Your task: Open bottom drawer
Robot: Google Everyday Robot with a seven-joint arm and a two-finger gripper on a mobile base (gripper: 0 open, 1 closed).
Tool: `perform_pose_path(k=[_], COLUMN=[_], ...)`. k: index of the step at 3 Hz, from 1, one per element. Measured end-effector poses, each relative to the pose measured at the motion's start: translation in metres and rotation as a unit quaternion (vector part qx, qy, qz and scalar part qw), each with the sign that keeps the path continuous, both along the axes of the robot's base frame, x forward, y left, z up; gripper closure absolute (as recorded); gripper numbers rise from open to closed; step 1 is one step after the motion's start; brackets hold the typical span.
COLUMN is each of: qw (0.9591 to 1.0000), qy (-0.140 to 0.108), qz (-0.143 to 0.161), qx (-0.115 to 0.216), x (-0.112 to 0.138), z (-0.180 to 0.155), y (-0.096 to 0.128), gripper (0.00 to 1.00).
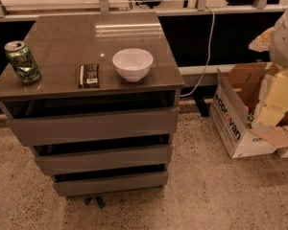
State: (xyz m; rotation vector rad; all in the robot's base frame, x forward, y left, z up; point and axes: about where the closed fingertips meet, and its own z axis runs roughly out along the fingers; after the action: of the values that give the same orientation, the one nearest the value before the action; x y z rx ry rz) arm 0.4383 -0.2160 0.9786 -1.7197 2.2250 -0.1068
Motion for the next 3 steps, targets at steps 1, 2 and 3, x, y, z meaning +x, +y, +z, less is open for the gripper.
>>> perform_pose_path(k=[1,2,3], qw=[1.0000,0.9998,0.9998], qy=[-0.002,-0.009,-0.005], qz=[0.002,0.015,0.015], qx=[-0.001,-0.005,0.012], x=[0.003,0.020,0.049], z=[-0.001,-0.010,-0.070], y=[0.003,0.020,0.044], gripper=[0.00,0.00,0.00])
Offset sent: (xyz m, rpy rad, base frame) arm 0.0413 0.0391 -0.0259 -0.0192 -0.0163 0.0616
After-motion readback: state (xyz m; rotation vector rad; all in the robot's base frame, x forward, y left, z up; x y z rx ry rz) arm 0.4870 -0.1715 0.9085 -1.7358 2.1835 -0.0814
